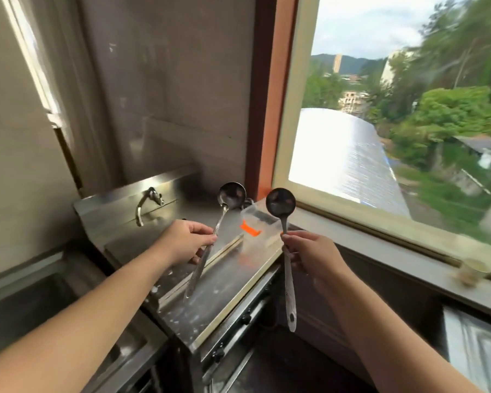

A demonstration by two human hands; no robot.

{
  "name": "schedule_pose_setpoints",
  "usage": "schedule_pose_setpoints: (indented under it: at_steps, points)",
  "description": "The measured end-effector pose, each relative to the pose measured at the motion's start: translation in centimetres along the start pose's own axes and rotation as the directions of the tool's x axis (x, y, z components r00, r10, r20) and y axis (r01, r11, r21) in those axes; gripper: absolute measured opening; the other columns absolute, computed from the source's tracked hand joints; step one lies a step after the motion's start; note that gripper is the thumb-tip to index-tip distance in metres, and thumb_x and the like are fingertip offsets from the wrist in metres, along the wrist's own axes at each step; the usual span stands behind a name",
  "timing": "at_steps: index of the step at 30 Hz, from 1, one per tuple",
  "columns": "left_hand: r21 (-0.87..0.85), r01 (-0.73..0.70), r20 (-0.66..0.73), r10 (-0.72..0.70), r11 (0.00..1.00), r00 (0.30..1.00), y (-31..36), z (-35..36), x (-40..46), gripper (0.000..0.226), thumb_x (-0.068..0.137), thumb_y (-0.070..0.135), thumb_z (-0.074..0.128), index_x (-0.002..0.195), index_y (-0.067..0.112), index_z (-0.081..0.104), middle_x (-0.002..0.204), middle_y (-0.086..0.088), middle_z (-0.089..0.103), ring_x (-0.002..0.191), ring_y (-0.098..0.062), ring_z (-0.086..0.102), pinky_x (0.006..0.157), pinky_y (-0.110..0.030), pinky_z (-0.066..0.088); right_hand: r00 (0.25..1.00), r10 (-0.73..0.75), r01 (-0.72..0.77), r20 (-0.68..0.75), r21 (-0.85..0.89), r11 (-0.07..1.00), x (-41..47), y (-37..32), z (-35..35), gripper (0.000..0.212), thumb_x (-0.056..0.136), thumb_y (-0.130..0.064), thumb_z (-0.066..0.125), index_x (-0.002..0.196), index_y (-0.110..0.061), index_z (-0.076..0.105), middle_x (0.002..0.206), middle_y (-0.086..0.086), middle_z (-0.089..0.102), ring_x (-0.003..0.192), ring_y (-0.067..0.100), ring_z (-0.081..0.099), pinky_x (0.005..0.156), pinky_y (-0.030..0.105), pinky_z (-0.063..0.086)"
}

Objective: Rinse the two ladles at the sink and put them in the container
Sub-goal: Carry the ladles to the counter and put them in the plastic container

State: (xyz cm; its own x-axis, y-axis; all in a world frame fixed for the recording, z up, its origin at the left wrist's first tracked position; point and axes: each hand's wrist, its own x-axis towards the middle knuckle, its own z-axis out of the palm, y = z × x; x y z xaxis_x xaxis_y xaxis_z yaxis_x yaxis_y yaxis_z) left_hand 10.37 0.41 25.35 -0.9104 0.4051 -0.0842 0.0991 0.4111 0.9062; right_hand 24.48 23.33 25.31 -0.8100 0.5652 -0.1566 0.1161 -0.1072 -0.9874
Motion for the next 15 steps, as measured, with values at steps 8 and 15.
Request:
schedule_pose_setpoints:
  at_steps: [8,15]
  points:
    - [-0.076,0.042,0.154,-0.03,0.996,0.988,0.4,6.9,11.1,0.003,0.086,0.013,0.078,0.084,0.014,0.076,0.065,-0.002,0.069,0.04,-0.006,0.051,0.04,-0.019,0.048,0.999,0.031,-0.03,-0.034,0.012,0.999,6.2,0.8,-3.8,0.009,0.09,-0.006,0.072,0.084,-0.01,0.078,0.051,-0.003,0.066,0.039,0.007,0.055,0.039,0.019,0.048]
    - [0.038,0.092,0.204,-0.098,0.995,0.974,-2.0,10.3,26.3,0.003,0.086,0.013,0.076,0.087,0.01,0.075,0.064,-0.006,0.065,0.05,-0.013,0.056,0.05,-0.025,0.051,0.991,0.114,-0.117,-0.072,-0.032,0.993,18.2,1.9,-2.8,0.006,0.089,-0.007,0.074,0.085,-0.008,0.079,0.052,-0.001,0.064,0.039,0.009,0.055,0.04,0.019,0.048]
